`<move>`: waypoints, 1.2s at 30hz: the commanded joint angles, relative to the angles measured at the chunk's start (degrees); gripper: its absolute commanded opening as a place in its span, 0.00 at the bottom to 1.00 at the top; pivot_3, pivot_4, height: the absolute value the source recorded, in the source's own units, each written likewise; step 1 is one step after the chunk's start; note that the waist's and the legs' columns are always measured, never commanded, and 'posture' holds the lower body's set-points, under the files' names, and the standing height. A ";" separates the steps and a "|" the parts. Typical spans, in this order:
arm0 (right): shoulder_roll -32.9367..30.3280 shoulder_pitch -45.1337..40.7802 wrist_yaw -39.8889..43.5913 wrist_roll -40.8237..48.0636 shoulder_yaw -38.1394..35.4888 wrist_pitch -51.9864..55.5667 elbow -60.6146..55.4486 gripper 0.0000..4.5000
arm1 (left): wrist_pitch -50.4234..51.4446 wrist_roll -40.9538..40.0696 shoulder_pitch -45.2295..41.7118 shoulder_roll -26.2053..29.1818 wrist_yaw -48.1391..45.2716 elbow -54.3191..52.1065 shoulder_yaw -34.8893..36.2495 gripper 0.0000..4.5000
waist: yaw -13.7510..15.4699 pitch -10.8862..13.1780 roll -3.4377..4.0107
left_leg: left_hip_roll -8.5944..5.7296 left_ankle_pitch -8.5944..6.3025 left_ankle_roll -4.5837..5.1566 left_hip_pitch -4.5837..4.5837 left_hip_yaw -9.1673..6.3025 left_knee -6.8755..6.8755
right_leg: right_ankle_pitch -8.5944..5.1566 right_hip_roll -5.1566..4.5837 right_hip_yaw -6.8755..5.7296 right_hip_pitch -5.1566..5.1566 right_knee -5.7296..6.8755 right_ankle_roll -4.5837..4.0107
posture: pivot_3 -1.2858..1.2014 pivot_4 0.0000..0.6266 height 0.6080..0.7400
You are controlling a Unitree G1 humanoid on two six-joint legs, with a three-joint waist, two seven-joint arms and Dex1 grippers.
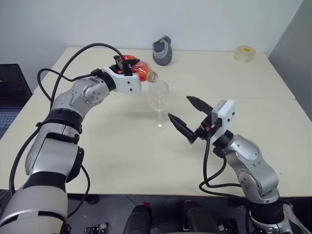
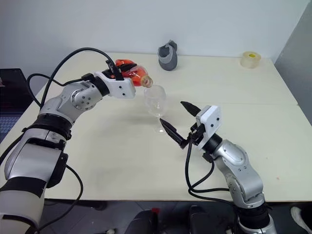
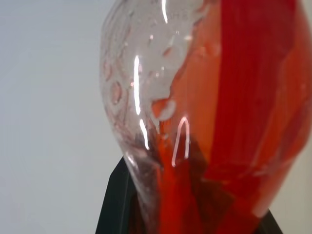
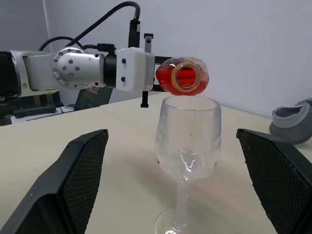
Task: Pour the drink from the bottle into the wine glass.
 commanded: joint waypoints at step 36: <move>-0.98 2.19 1.13 -0.92 1.53 -2.19 -3.43 1.00 | -1.93 6.10 -5.45 2.45 8.38 2.51 -2.88 0.17 | 0.01 0.00 0.00 | 0.00 0.00 0.00 0.01 0.14 0.01 | 0.00 -0.01 0.01 0.00 0.02 0.00 | 0.52 0.24 1.00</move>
